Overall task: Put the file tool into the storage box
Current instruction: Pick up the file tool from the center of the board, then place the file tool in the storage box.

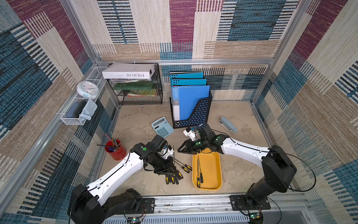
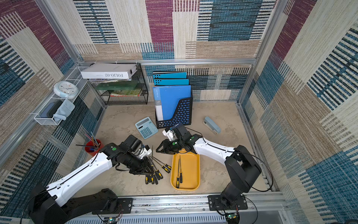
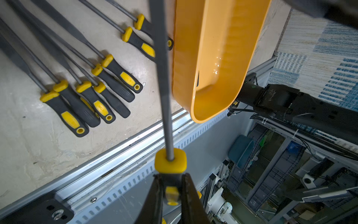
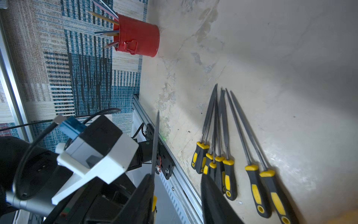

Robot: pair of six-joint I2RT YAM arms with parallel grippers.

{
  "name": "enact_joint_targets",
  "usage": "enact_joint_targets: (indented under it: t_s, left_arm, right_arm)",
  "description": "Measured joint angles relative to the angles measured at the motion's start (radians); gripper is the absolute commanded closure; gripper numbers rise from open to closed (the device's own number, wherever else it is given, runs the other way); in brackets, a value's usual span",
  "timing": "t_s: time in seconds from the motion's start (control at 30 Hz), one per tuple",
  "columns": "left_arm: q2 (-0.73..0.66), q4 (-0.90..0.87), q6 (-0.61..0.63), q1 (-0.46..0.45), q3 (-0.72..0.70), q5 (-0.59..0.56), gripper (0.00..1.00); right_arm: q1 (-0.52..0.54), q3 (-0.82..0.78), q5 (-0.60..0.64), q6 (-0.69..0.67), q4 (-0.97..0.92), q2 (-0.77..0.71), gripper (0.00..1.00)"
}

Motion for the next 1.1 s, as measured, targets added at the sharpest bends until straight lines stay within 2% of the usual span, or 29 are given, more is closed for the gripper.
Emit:
enact_joint_targets:
  t_s: [0.2, 0.4, 0.43, 0.53, 0.57, 0.63, 0.67, 0.73, 0.83, 0.97, 1.1]
  left_arm:
    - [0.013, 0.012, 0.0, -0.01, 0.0, 0.014, 0.94]
    - [0.018, 0.024, 0.0, -0.015, -0.004, 0.015, 0.94]
    - [0.019, 0.026, 0.0, -0.016, -0.004, 0.016, 0.94]
    - [0.019, 0.033, 0.0, -0.018, -0.003, 0.018, 0.91]
    - [0.019, 0.033, 0.0, -0.018, -0.003, 0.016, 0.83]
    - [0.02, 0.04, 0.004, -0.02, -0.004, 0.011, 0.48]
    - [0.018, 0.043, 0.008, -0.019, -0.004, 0.011, 0.35]
    - [0.012, 0.045, 0.006, -0.016, -0.004, 0.01, 0.22]
    - [0.005, 0.042, -0.008, -0.014, -0.001, -0.014, 0.15]
    - [0.001, 0.025, -0.011, -0.006, 0.023, -0.063, 0.14]
    - [-0.013, 0.005, -0.033, 0.005, 0.024, -0.121, 0.13]
  right_arm:
    - [0.027, 0.02, -0.006, 0.016, 0.012, 0.03, 0.56]
    - [0.047, 0.035, -0.01, 0.021, 0.026, 0.06, 0.63]
    - [0.05, 0.037, -0.01, 0.023, 0.025, 0.068, 0.68]
    - [0.056, 0.054, -0.01, 0.027, 0.019, 0.09, 0.92]
    - [0.056, 0.063, -0.011, 0.034, 0.016, 0.095, 0.99]
    - [0.058, 0.08, -0.019, 0.046, 0.016, 0.093, 1.0]
    - [0.059, 0.084, -0.012, 0.045, 0.006, 0.088, 1.0]
    - [0.051, 0.077, 0.017, 0.026, -0.043, 0.068, 1.0]
    - [0.01, 0.04, 0.062, 0.004, -0.142, 0.003, 1.0]
    - [-0.09, -0.026, 0.145, -0.038, -0.29, -0.113, 1.0]
    - [-0.135, -0.049, 0.245, -0.099, -0.423, -0.158, 1.0]
